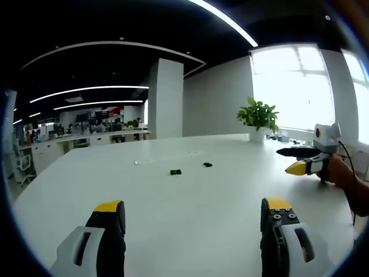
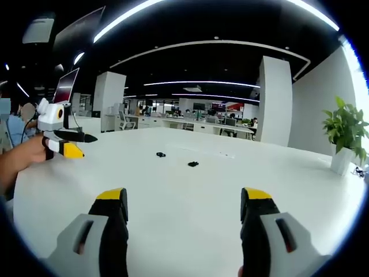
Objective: Snap the two parts of the plastic buckle together until the buckle closes and remains connected.
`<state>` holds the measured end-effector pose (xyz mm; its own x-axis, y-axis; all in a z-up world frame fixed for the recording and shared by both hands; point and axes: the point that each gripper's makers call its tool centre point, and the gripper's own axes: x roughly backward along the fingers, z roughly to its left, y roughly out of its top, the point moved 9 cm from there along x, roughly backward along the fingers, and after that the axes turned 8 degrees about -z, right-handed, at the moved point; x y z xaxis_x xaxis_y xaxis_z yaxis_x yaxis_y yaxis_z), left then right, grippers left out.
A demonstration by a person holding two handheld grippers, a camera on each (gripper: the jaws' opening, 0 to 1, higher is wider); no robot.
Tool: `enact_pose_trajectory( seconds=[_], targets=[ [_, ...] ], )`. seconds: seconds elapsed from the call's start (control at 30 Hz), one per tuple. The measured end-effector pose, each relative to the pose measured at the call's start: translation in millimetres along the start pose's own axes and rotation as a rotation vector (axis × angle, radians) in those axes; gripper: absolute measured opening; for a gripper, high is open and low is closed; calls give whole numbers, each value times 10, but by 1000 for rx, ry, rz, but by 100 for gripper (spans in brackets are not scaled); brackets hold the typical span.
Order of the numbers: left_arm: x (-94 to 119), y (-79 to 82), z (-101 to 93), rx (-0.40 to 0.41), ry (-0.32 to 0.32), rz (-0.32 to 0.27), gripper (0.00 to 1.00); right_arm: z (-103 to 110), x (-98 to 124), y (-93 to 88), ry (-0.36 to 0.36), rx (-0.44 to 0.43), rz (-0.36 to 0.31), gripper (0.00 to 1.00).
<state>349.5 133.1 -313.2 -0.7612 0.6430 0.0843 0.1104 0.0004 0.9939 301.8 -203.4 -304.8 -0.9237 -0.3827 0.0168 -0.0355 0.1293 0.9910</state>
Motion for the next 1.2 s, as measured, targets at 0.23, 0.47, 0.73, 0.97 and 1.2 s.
enact_pose_trajectory(
  seconds=[0.23, 0.47, 0.73, 0.97, 1.2],
  targets=[
    [-10, -22, -16, 51, -18, -9, 99, -3, 2, -10, 1, -24, -3, 79],
    [22, 29, -75, 59, -40, -26, 99, 59, -7, -29, 31, -37, 32, 83],
    [-1, 31, -59, 66, -61, -19, 98, 67, -63, -16, 36, 2, 69, 84],
    [-19, 12, 9, 77, -67, 3, 98, 39, -89, 28, 29, -23, 61, 83],
    [-32, 31, 0, 78, -66, 2, 99, 7, -69, 29, 11, -23, 61, 85]
  ],
)
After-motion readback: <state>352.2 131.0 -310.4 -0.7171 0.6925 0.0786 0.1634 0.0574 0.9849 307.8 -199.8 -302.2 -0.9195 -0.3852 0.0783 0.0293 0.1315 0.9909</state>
